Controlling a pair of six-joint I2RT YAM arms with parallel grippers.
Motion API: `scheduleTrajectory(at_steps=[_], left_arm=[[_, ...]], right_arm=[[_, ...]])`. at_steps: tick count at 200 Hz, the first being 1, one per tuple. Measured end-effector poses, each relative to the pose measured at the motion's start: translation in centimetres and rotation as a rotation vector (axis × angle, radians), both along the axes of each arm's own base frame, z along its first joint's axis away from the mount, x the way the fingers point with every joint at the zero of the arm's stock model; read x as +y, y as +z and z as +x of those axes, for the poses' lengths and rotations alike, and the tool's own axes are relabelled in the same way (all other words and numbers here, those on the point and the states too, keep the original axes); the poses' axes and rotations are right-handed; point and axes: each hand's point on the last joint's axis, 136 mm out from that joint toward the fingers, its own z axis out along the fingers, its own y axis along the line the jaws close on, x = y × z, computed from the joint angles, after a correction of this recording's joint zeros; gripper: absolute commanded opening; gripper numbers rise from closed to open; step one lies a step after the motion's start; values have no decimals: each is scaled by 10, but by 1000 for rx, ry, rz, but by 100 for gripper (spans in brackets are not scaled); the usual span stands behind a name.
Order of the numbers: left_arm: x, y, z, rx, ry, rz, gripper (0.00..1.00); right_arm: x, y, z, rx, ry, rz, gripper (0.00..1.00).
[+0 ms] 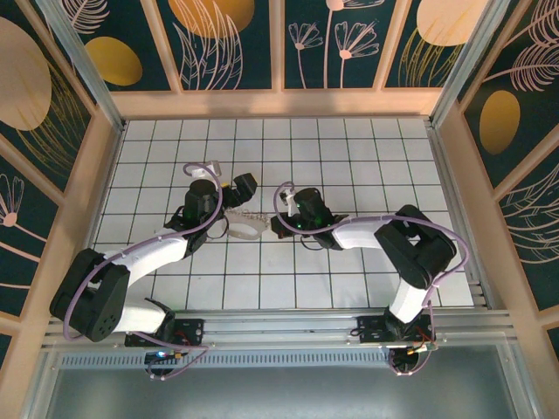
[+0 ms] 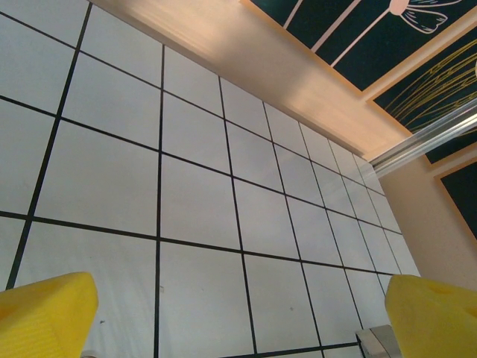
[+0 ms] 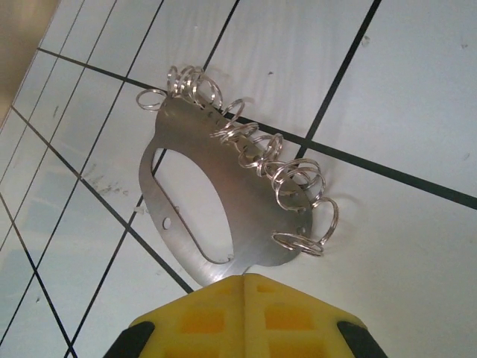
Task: Put the keys on the keyring
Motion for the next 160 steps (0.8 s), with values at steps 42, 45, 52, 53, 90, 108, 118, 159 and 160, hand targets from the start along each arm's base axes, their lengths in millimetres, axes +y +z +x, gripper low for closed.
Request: scheduleTrajectory(at_steps=[42,45,52,53,90,108,118,159,160], left_arm=[[0,0,0,0,0,0,99],[0,0,0,0,0,0,99],[0,0,0,0,-1,-1,99],[0,0,0,0,-1,0,98],[0,0,0,0,-3,-1,99],[-1,0,0,1,-3,-1,99],[-1,0,0,1,-3,-1,99],[-1,0,0,1,-3,-1,99],[-1,0,0,1,-3,-1,99]], right_arm=[[0,-6,-2,20,-11,-5,40],[0,-8,-2,22,-11,-7,40],[-1,-11,-3,28,-11,-13,40],[-1,-12,-3,28,-11,-14,40],[-3,-33,-4,60,-14,-48,41],[0,-32,-1,56,-14,-44,41],[2,-32,1,53,-15,-41,41],[10,-32,9,44,-14,-32,39],[10,-32,9,44,-14,-32,39]])
